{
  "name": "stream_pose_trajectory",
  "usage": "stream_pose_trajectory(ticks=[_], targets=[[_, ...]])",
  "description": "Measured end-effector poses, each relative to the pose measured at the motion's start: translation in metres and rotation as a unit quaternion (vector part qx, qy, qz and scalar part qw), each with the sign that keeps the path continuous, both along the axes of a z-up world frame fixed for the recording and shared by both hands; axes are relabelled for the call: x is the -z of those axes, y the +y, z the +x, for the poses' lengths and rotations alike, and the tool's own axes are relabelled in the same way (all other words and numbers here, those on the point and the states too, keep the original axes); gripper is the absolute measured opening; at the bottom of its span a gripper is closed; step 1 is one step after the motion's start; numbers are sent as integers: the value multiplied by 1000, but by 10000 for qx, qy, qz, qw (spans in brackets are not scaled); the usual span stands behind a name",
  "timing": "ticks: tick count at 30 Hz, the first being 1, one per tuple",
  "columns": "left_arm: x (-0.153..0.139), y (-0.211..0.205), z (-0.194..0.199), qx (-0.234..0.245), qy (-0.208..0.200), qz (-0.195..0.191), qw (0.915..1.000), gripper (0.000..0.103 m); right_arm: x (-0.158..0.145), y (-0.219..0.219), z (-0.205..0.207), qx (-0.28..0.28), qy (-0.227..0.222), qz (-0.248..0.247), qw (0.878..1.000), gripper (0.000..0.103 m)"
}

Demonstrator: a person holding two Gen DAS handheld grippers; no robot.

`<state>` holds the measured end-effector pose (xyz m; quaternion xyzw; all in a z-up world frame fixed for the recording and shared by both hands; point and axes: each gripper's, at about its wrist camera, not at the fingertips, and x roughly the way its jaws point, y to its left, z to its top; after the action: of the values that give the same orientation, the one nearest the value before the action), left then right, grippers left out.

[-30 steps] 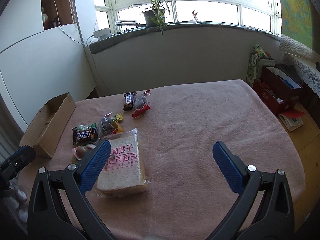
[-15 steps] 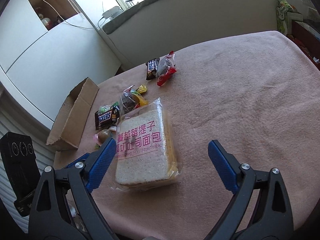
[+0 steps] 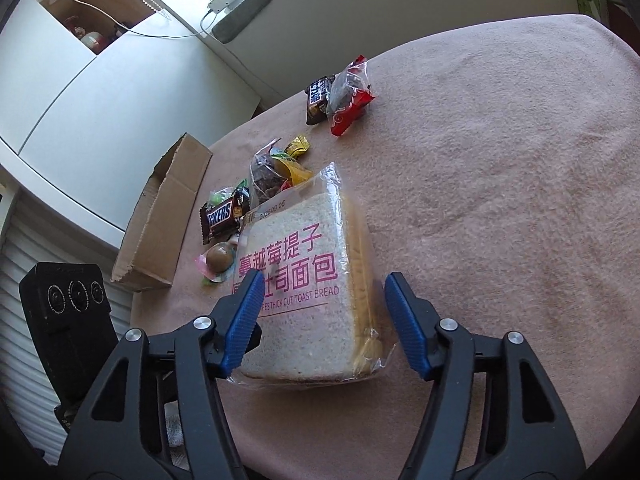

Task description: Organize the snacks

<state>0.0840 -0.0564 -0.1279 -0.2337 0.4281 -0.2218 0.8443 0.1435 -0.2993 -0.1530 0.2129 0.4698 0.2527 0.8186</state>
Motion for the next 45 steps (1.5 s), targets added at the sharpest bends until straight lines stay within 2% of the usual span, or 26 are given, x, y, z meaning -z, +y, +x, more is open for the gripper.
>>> stream_pose_trajectory(ticks=[9, 17, 23, 36, 45], targets=[[-4, -8, -1, 120, -135, 149, 9997, 45, -3, 2, 3, -99, 53, 41, 9999, 58], [-15, -3, -8, 70, -352, 237, 9991, 45, -18, 13, -5, -156, -125, -127, 9997, 58], [-31, 14, -13, -138, -632, 306, 9974, 45, -36, 31, -7, -284, -283, -120, 9991, 58], [-59, 91, -20, -969, -1053, 489, 9885, 45, -80, 120, 5, -972, -664, -65, 9930, 58], [-67, 150, -24, -1537, -1148, 615, 9795, 45, -97, 194, 15, -1484, -785, -39, 9858, 58]])
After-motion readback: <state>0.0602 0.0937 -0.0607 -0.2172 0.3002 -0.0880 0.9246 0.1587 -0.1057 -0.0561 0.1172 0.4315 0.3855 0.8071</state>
